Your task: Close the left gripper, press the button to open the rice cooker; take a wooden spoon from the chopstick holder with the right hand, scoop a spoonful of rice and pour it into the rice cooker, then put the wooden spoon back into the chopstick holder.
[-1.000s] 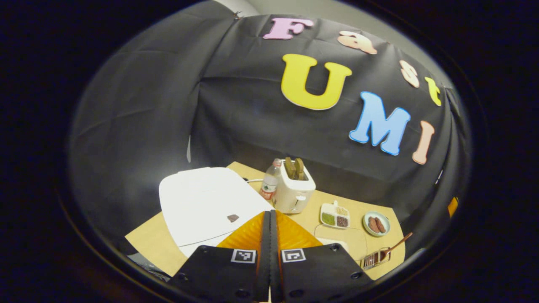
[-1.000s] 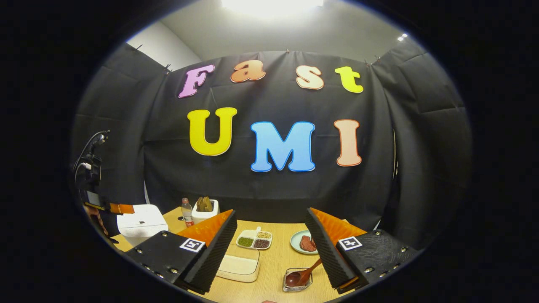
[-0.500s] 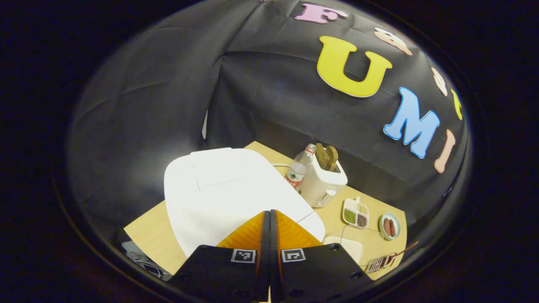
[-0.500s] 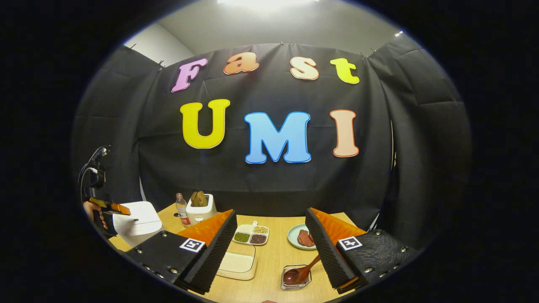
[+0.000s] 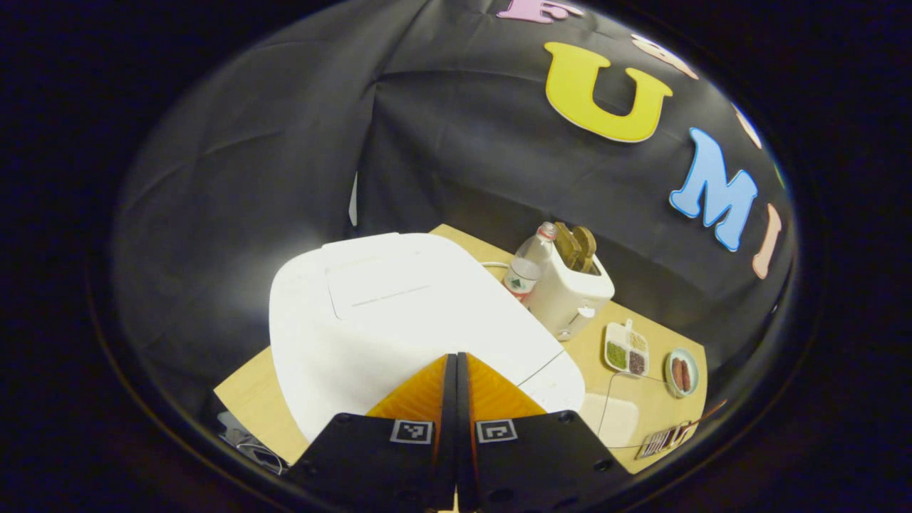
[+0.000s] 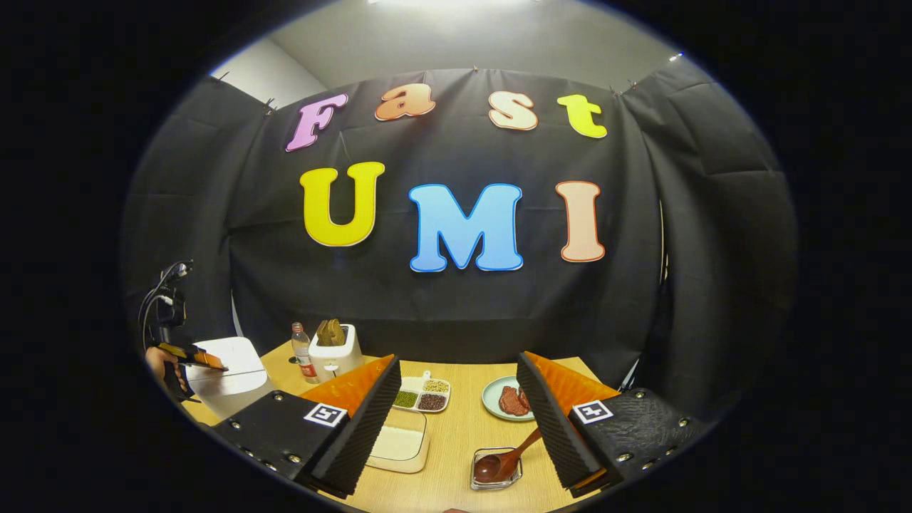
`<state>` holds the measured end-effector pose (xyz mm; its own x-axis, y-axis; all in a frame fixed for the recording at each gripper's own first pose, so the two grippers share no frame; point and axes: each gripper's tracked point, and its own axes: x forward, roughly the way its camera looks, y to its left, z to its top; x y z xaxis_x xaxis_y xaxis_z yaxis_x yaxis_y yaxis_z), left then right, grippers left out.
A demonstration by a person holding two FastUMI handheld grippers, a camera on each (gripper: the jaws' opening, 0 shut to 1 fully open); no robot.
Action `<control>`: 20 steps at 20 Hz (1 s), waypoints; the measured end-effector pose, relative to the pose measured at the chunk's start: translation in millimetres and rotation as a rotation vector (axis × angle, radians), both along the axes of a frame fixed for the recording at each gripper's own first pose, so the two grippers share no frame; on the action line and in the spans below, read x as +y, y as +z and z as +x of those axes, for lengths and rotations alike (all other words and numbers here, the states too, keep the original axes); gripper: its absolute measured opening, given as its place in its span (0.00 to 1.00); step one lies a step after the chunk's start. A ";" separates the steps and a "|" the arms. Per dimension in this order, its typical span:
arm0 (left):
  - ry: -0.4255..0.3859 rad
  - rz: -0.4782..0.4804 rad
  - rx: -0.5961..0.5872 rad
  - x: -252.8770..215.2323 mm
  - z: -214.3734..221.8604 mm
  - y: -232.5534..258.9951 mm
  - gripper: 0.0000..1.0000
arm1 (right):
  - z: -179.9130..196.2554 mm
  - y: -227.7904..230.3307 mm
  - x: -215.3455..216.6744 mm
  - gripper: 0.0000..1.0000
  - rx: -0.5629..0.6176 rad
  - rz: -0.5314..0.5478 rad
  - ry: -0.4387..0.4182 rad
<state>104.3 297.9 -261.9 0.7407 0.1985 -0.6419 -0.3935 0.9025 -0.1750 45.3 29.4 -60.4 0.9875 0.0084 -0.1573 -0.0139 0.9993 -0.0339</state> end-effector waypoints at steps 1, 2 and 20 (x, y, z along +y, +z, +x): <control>-0.002 0.013 -0.009 -0.2 0.7 4.1 0.09 | -0.4 -0.1 0.4 0.99 -0.001 0.000 0.004; 0.002 0.026 -0.025 1.1 1.5 12.0 0.08 | -0.9 1.6 1.1 0.96 -0.006 -0.002 0.009; -0.103 0.269 -0.563 -116.3 -64.1 239.3 0.95 | -8.4 10.7 -36.7 0.99 -0.039 0.027 0.008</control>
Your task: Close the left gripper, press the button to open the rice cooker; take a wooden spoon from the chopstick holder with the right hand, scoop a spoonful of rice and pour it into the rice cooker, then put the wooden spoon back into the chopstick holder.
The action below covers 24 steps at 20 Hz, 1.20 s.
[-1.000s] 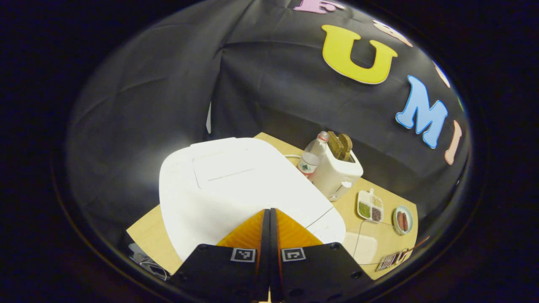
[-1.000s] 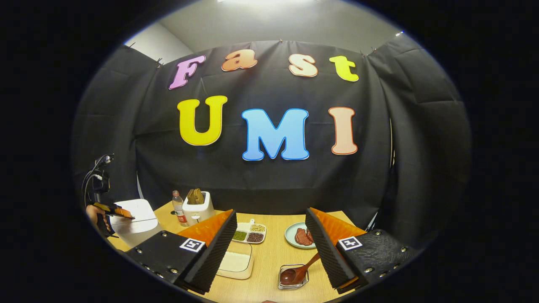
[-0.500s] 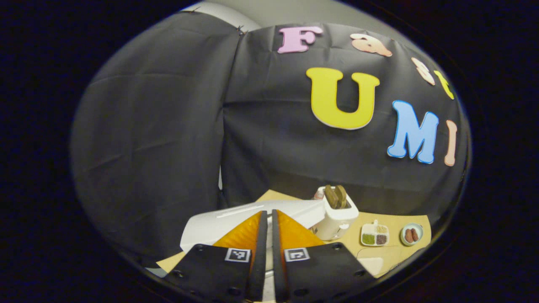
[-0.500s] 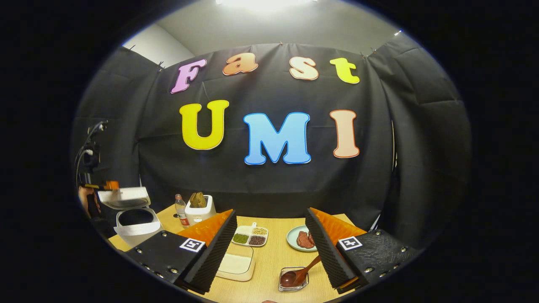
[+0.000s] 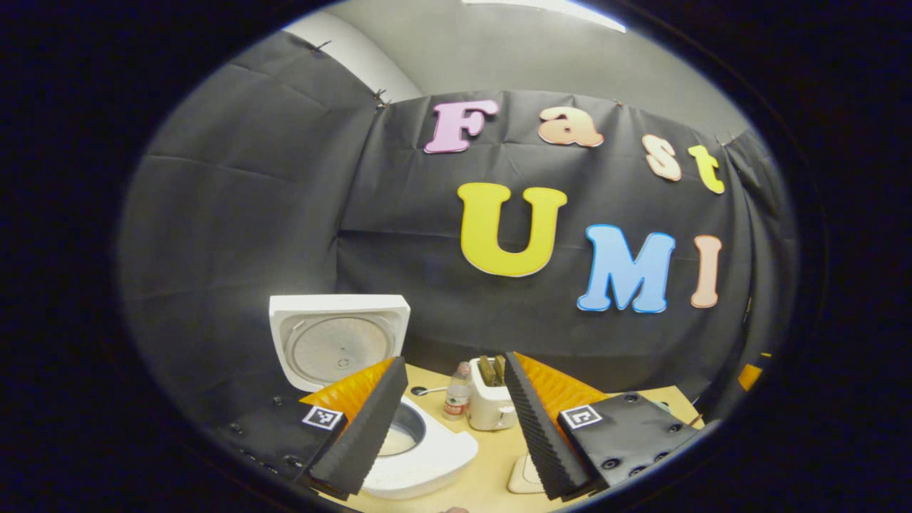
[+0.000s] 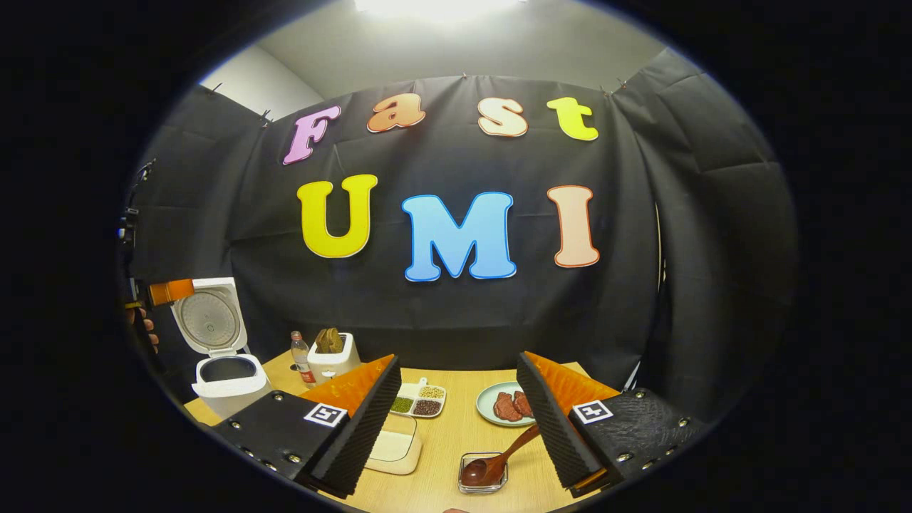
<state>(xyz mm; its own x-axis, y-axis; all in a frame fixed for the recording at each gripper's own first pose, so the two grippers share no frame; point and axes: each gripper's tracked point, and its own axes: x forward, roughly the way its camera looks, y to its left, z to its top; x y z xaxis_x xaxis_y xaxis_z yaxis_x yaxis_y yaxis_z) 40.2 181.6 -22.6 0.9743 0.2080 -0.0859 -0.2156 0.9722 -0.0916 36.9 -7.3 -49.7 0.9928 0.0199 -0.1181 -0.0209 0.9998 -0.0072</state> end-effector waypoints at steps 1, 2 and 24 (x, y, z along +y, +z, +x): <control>-0.013 0.005 -0.007 -11.2 -7.1 1.8 0.95 | -0.8 -0.9 -3.1 0.99 -0.001 -0.002 -0.002; -0.025 0.010 -0.009 -23.6 -13.6 1.7 0.95 | -1.9 -0.8 -7.6 0.99 -0.002 -0.003 -0.004; -0.072 0.112 -0.041 -155.5 -45.2 19.4 1.00 | 45.8 -127.4 -117.3 0.99 0.201 0.040 -0.039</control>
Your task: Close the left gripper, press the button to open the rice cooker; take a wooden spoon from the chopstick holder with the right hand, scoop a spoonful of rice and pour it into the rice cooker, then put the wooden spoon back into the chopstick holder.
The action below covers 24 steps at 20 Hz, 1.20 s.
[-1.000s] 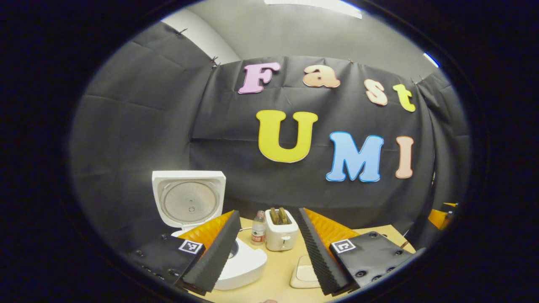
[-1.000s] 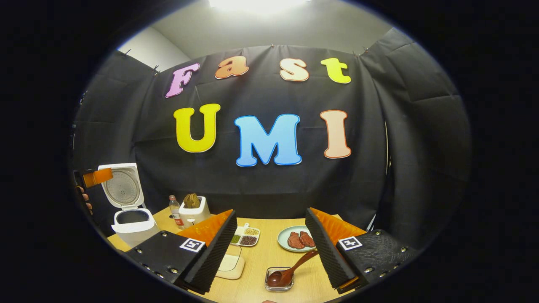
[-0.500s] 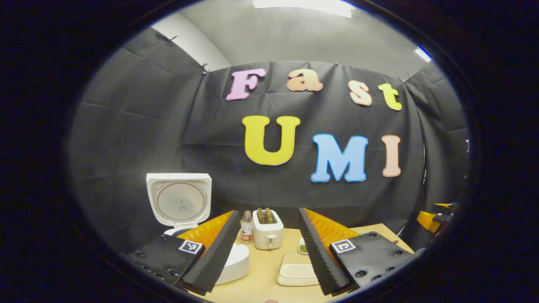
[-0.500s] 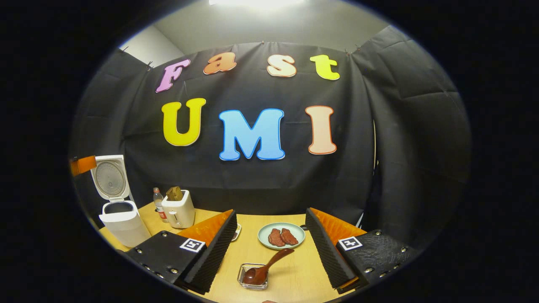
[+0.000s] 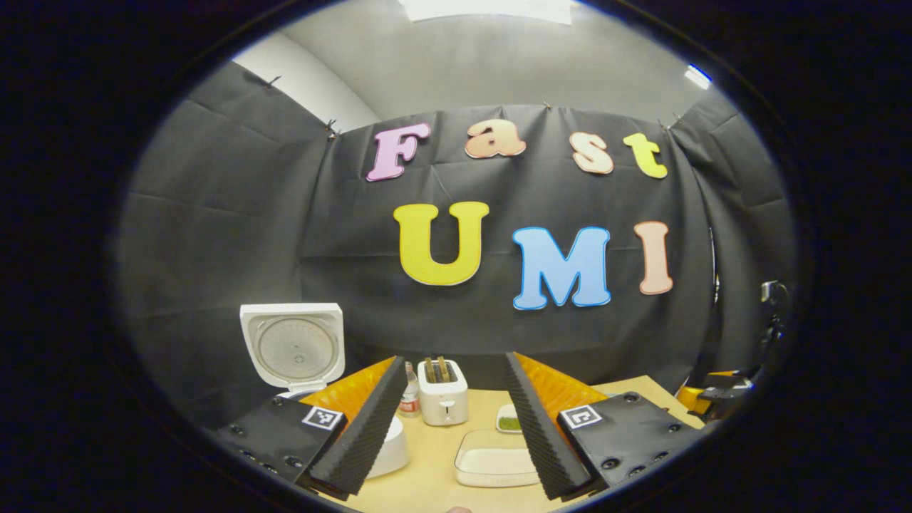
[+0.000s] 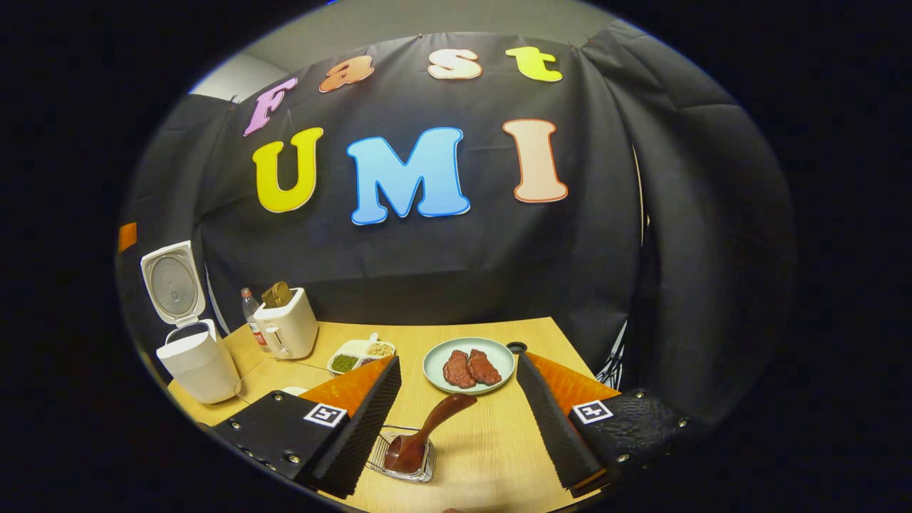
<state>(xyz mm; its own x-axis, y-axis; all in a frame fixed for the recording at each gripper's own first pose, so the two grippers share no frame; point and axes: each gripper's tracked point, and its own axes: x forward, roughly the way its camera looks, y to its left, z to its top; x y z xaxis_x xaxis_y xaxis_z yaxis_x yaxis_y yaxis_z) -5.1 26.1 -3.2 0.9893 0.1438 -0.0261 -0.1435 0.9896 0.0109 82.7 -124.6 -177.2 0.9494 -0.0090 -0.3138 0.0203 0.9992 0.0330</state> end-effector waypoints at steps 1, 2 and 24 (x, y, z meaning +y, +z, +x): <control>-0.006 0.001 0.002 -1.8 -1.1 -1.4 1.00 | 2.6 -8.8 -0.7 0.96 0.016 0.007 0.000; -0.017 0.006 0.001 -3.9 0.6 -1.3 0.95 | 6.8 -16.8 0.3 0.99 0.033 0.016 0.000; -0.058 0.000 0.108 51.3 36.2 -48.5 1.00 | 44.8 -111.2 44.1 0.16 0.261 0.283 -0.023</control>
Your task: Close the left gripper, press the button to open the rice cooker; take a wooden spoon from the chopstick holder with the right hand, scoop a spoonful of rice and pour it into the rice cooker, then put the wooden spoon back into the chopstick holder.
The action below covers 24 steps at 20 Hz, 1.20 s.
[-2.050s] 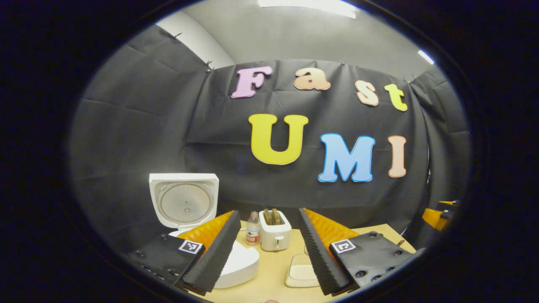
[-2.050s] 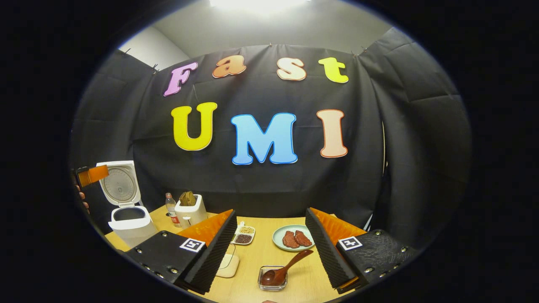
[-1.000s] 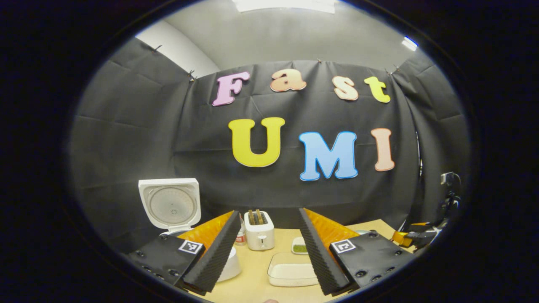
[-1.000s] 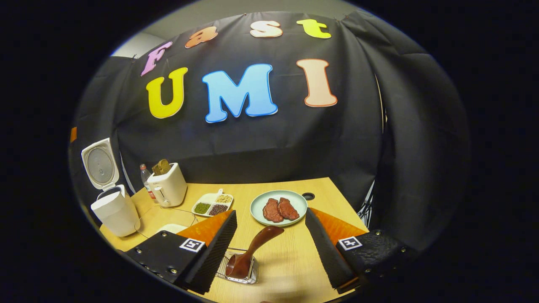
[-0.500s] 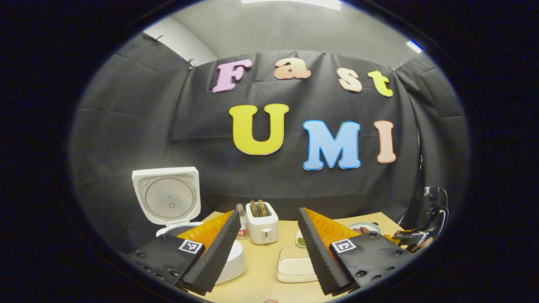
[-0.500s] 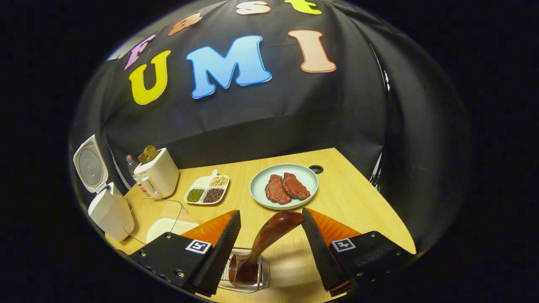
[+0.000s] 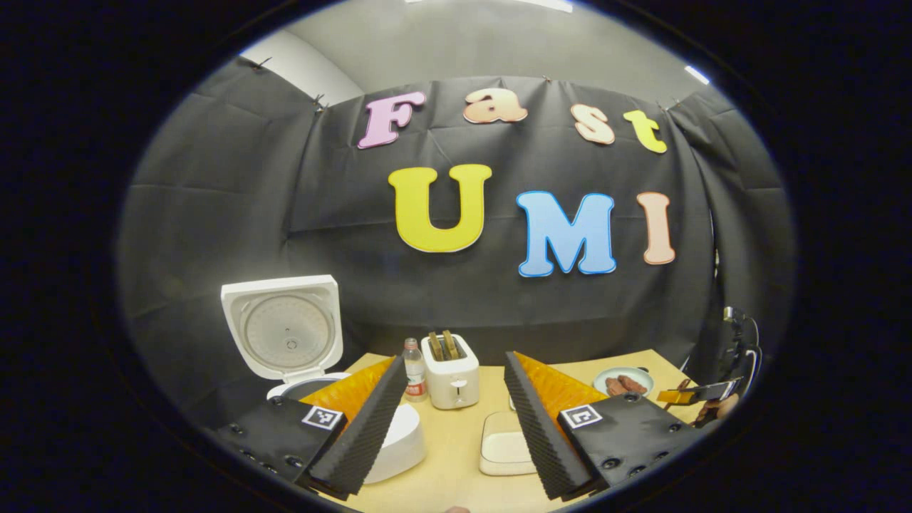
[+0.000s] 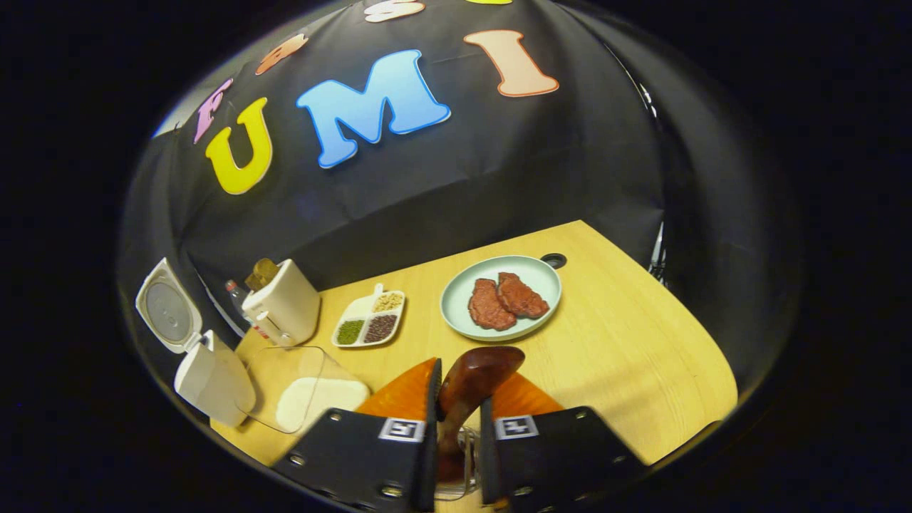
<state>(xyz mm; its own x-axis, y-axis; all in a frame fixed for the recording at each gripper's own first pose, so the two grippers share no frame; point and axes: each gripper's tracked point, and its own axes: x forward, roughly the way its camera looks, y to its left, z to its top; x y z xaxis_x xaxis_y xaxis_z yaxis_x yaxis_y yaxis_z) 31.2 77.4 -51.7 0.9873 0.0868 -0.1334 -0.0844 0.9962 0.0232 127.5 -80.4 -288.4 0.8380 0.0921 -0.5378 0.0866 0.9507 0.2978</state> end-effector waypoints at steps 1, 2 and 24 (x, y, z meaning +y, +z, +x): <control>0.001 0.000 -0.002 -0.4 -0.2 1.7 1.00 | -2.3 3.1 1.5 0.07 -0.004 0.005 -0.015; 0.002 -0.001 -0.007 1.0 -0.7 3.1 0.95 | -6.7 6.2 1.8 0.10 -0.008 -0.011 -0.029; -0.075 -0.019 0.000 69.7 -23.4 -18.8 1.00 | 11.1 145.8 176.8 0.05 -0.232 -0.062 0.184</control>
<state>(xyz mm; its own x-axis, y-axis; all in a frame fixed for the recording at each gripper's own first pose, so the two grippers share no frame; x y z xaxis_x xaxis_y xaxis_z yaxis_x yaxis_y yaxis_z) 7.8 147.1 -70.5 0.9909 0.0105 -0.1345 -0.0100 0.9999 0.0047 138.6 96.3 -142.5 0.9115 0.2271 -0.3429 -0.1527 0.9610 0.2307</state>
